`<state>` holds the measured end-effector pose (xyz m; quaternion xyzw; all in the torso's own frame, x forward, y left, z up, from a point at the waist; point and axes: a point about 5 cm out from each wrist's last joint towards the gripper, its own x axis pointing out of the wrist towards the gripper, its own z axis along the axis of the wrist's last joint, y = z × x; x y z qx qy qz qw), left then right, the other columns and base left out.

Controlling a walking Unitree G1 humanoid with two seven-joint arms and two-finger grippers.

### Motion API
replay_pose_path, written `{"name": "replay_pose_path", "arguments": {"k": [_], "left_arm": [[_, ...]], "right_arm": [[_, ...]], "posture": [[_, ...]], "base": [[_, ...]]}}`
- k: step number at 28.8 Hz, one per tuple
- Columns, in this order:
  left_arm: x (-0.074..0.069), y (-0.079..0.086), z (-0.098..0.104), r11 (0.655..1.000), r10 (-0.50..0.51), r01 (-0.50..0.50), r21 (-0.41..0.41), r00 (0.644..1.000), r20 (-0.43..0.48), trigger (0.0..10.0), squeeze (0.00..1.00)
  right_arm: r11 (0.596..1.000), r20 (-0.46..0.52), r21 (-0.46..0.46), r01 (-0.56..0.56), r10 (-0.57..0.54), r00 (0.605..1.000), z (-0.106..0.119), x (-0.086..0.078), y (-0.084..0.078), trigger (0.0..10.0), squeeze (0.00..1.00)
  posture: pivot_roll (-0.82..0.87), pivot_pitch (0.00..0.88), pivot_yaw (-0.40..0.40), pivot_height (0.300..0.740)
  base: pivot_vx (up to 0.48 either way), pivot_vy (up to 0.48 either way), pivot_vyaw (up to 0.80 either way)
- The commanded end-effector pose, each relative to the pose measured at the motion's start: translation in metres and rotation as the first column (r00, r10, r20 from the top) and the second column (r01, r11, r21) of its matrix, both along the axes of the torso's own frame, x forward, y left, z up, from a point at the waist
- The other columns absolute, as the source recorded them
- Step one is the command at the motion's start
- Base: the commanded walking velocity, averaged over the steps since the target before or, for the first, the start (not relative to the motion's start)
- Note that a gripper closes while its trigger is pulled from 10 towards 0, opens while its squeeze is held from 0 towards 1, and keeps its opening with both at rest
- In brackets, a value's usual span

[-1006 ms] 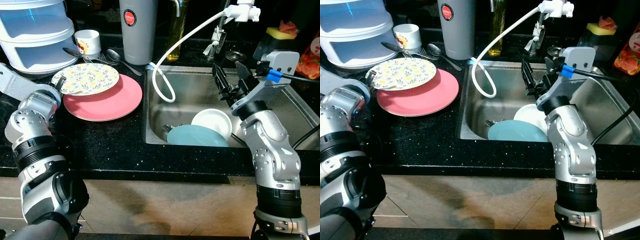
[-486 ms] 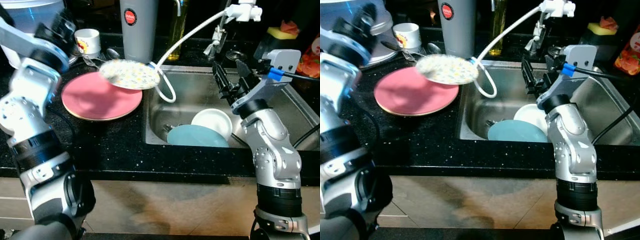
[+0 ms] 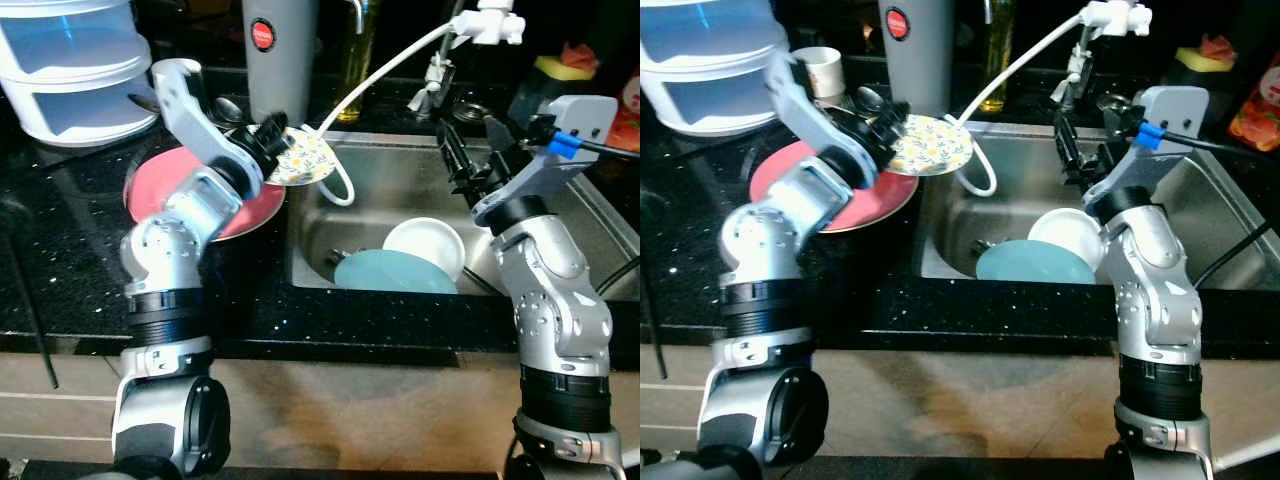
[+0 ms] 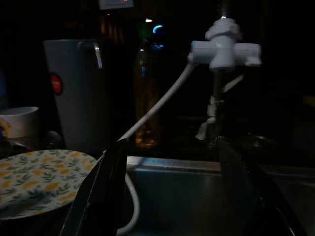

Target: Kitchen organization

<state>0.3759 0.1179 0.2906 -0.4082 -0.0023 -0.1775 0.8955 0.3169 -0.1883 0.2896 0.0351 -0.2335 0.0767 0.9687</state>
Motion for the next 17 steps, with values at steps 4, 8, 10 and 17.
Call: {"name": "replay_pose_path", "arguments": {"k": [4,8,10,17], "left_arm": [[0.009,0.034,-0.008,0.971,0.221,-0.229,-0.071,0.970,-0.105,10.0,1.00],[-0.001,0.043,0.001,0.960,0.248,-0.250,-0.124,0.968,-0.031,10.0,1.00],[0.001,0.046,-0.010,0.951,0.261,-0.272,-0.149,0.961,-0.095,10.0,1.00],[0.015,0.046,-0.041,0.925,0.266,-0.324,-0.201,0.926,-0.268,10.0,0.00]], "right_arm": [[1.000,0.003,-0.008,0.000,0.000,1.000,-0.001,0.000,-0.001,10.0,0.00],[1.000,0.002,-0.006,0.002,-0.002,1.000,0.000,0.000,-0.002,10.0,0.00],[1.000,0.000,-0.007,-0.006,0.006,1.000,0.000,0.001,-0.001,10.0,0.00],[1.000,0.004,-0.008,-0.023,0.023,1.000,0.002,0.003,0.003,10.0,0.00]], "posture": [[0.04,0.054,-0.011,0.740],[0.05,0.056,-0.020,0.740],[0.05,0.056,-0.028,0.740],[0.05,0.060,-0.035,0.740]], "base": [[0.000,0.000,0.00],[0.000,0.000,0.00],[0.000,0.000,0.00],[0.000,0.000,0.00]]}}
